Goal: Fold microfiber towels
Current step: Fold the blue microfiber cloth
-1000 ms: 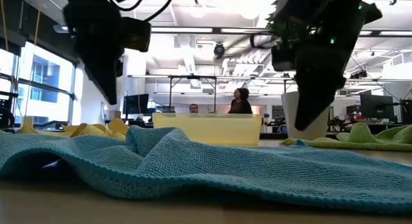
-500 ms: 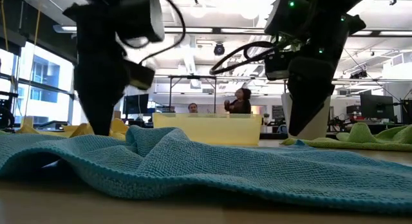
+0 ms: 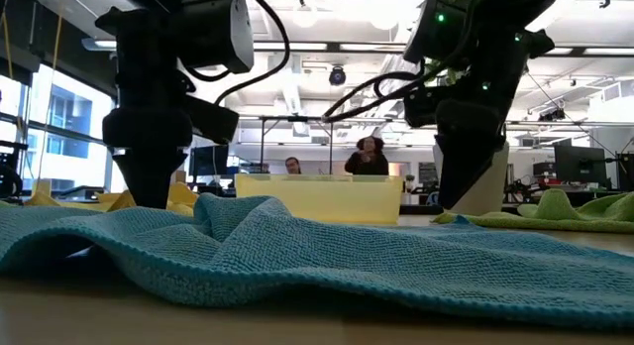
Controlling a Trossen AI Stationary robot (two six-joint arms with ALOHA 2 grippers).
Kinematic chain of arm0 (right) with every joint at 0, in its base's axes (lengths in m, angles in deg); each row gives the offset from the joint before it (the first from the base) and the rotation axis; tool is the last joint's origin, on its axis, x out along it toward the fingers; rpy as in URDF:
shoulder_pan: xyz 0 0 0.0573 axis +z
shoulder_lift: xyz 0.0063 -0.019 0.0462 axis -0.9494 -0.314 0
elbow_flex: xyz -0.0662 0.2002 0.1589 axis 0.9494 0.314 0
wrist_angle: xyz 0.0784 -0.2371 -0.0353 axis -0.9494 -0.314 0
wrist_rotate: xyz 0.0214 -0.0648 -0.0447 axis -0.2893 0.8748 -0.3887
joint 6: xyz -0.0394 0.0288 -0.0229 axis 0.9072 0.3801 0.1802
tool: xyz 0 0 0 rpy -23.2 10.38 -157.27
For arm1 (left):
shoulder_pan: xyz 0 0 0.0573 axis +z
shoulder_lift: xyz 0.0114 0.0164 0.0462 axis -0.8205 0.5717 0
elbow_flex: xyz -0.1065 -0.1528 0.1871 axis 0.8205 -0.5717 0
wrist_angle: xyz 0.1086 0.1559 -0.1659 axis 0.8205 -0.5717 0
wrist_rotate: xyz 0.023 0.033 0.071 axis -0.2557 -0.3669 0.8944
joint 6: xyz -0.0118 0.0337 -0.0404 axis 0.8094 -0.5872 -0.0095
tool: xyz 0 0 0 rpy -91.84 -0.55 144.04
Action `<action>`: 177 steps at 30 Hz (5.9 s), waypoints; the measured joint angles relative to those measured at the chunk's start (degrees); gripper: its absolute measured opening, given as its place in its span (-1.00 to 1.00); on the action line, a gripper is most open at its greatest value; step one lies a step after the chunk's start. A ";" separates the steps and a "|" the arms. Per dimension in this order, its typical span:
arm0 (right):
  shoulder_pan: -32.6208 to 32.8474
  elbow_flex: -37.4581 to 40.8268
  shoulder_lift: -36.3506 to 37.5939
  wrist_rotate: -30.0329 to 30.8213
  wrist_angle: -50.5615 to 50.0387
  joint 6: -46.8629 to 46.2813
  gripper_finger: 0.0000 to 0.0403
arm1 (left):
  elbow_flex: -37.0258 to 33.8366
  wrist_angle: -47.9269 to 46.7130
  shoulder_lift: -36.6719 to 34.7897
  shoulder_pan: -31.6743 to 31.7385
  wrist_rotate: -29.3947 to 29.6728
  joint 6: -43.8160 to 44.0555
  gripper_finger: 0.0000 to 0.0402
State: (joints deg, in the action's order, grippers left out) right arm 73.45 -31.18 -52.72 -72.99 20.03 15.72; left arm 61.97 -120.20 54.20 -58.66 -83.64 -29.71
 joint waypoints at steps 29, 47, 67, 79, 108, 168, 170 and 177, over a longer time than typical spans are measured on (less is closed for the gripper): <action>1.48 5.30 -0.09 -4.64 10.86 -1.72 -0.26 | -0.07 -0.17 0.15 0.04 -0.39 -1.59 -0.70; 2.89 5.30 -0.07 -1.18 8.91 -0.51 -0.22 | -0.15 0.17 0.15 0.11 -0.05 -2.99 -0.70; 7.19 0.76 -0.49 3.87 2.79 -1.65 -0.99 | 5.03 -8.40 0.59 0.25 7.45 -6.69 -0.80; 7.05 -11.83 2.70 11.17 -14.20 5.81 -1.00 | 16.12 -24.72 0.28 0.68 14.64 -13.21 -0.96; 10.24 -31.58 3.86 19.51 -49.95 4.30 -1.00 | 43.36 -50.57 0.08 -1.78 21.02 -14.11 -0.98; 11.83 -31.51 2.74 23.05 -47.83 8.48 -1.00 | 31.45 -47.71 0.61 -8.74 13.78 1.31 -0.98; 10.70 -31.51 1.06 23.19 -47.84 9.72 -1.00 | 29.91 -46.62 0.61 -8.95 15.08 1.36 -0.98; 9.45 -29.78 -2.45 24.56 -45.80 15.38 -1.00 | 28.17 -40.11 0.61 -10.90 17.13 1.77 -0.98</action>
State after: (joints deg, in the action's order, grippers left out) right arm 82.90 -60.96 -55.17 -48.44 -25.77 31.11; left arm 90.14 -160.31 54.81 -69.56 -66.51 -27.94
